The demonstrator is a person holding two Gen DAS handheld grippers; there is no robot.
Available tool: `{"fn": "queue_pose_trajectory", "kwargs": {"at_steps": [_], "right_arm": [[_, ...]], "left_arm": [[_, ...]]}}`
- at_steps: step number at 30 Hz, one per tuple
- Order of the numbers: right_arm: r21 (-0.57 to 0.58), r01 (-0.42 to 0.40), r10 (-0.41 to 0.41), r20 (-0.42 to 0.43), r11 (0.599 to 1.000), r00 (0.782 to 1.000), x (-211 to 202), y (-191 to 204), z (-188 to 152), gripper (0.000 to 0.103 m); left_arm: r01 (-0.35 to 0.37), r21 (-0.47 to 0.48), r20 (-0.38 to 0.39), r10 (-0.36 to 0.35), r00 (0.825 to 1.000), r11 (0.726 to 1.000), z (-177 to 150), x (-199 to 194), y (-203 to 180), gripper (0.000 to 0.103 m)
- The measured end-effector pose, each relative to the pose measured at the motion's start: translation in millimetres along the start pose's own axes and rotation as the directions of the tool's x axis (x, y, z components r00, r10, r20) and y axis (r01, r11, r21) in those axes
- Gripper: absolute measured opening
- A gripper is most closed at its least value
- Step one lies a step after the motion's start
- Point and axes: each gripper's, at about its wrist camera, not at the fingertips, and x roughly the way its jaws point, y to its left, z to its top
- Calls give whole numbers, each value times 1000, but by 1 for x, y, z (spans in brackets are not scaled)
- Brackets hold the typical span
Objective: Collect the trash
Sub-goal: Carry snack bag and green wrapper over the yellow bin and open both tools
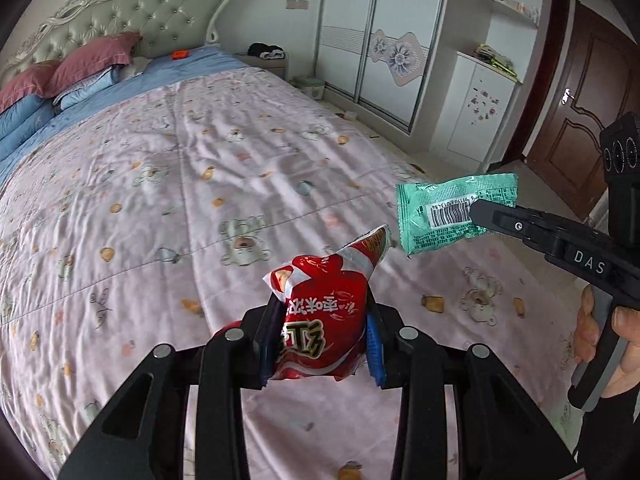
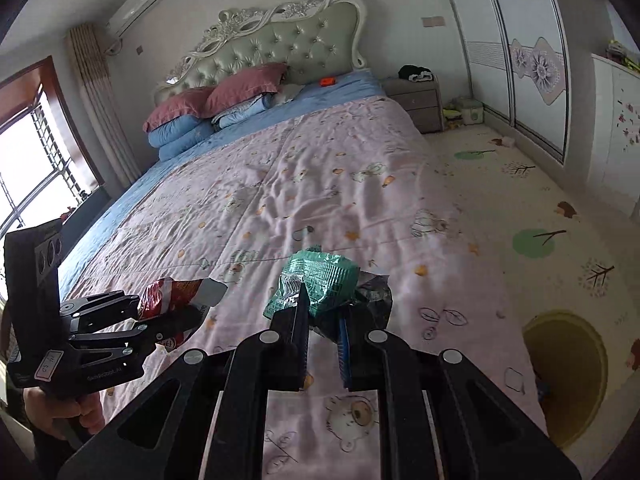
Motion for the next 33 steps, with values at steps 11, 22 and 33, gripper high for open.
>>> {"fn": "queue_pose_trajectory", "kwargs": {"at_steps": [11,22,33], "right_arm": [[146,150,-157,37,978,987,-67,-124,-23,12],[259,258,-267,0,931,964,-99,-226,-61,12],[334,299,-291,-75,894,954,-94,-291,-96,12]], "left_arm": [[147,146,-85,-136,987,978,25,64,-133,36],[313,214,-193,-274,942,925,54,129,-248,36],[376,225,-338,-290,895,899,57,202,-317,37]]}}
